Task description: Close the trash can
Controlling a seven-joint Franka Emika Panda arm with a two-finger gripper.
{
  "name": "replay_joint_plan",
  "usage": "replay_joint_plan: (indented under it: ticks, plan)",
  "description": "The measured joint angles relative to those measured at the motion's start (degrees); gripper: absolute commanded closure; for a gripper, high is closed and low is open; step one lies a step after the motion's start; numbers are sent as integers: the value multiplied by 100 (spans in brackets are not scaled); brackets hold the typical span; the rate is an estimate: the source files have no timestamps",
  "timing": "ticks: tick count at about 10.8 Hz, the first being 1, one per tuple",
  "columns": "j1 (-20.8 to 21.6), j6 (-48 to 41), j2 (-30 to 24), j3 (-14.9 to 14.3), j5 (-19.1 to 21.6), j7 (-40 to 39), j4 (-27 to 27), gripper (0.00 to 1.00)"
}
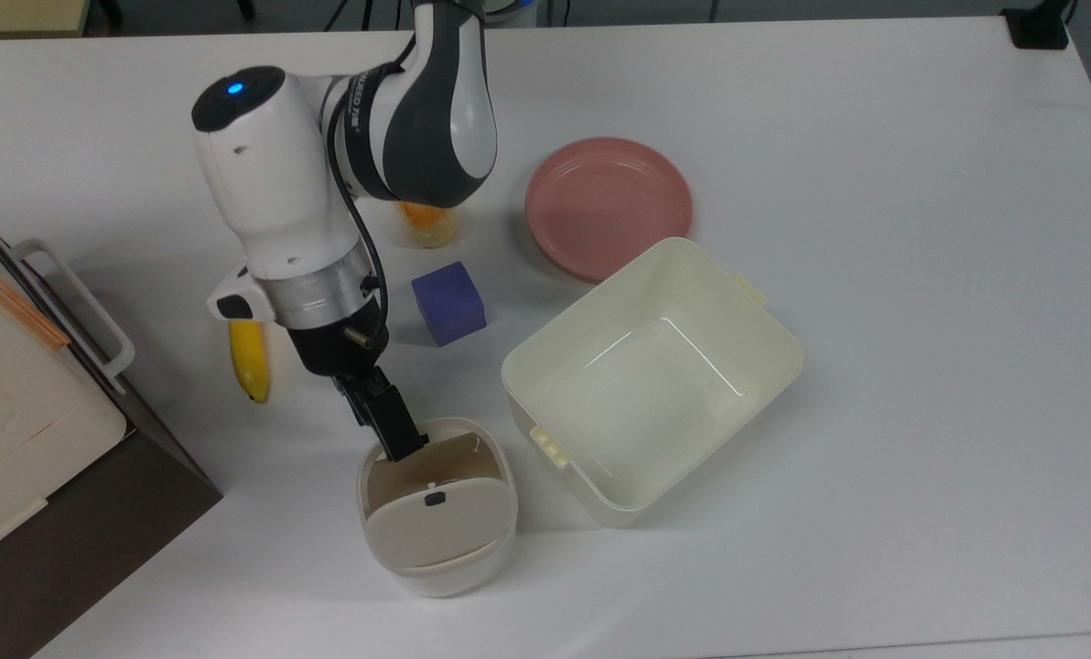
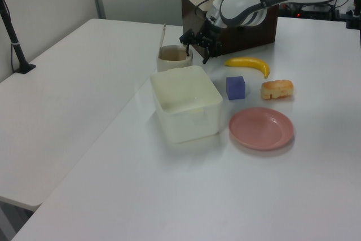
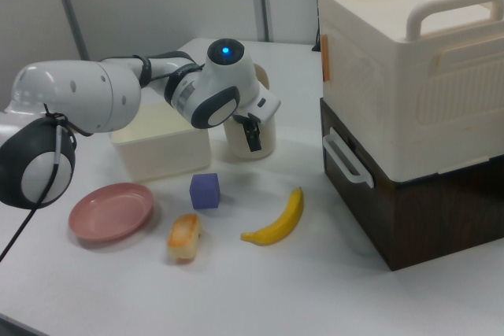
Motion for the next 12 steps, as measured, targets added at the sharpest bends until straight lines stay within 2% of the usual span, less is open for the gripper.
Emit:
replay_joint_plan:
  ticks: [4, 12]
  plan:
    - [1, -573, -430, -136, 0, 0, -383, 0]
    - [2, -573, -484, -137, 0, 0, -414, 0]
